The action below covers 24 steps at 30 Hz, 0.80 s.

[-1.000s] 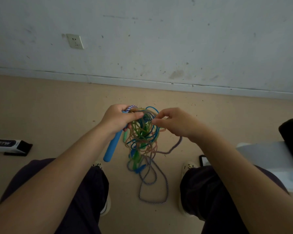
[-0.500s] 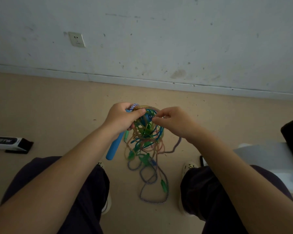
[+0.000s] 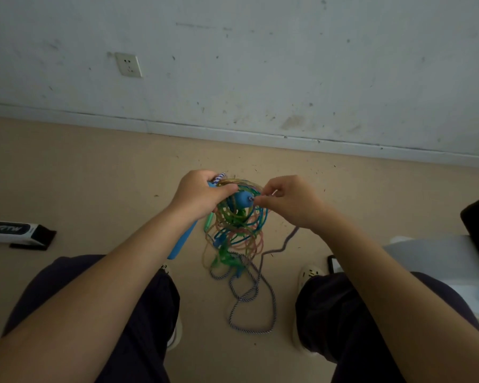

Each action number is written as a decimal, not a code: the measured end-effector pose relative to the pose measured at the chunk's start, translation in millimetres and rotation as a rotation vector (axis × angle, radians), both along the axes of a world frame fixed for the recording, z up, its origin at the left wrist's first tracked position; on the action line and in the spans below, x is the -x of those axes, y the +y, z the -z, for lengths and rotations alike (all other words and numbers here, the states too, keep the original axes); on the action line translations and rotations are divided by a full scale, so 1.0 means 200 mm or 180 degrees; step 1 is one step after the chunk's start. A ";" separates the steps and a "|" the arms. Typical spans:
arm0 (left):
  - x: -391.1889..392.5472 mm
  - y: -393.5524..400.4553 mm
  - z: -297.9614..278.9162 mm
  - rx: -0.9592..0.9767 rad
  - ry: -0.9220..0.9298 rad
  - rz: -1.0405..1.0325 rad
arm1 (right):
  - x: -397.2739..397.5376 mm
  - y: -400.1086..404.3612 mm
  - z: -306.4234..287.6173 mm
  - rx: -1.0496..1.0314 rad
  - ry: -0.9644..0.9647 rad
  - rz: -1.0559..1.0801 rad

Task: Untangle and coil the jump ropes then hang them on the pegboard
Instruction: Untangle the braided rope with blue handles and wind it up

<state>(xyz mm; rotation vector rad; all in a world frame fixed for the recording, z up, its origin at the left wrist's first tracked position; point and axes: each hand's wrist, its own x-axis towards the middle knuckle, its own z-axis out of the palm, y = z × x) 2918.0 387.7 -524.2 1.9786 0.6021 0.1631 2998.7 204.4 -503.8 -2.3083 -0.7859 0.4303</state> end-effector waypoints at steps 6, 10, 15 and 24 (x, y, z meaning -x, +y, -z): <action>-0.01 0.04 0.00 -0.0284 0.0024 -0.0169 | -0.03 -0.06 -0.10 -0.1838 0.0377 0.0409; 0.00 0.03 0.01 -0.0089 -0.0124 0.0112 | -0.07 -0.11 -0.14 -0.1542 0.0605 0.0362; 0.00 0.03 -0.06 0.0354 -0.0567 0.0166 | -0.07 -0.13 -0.14 -0.1069 0.0523 0.0401; 0.05 -0.06 -0.13 0.1606 -0.0355 0.1653 | 0.03 -0.08 -0.17 -0.1532 0.0998 -0.0374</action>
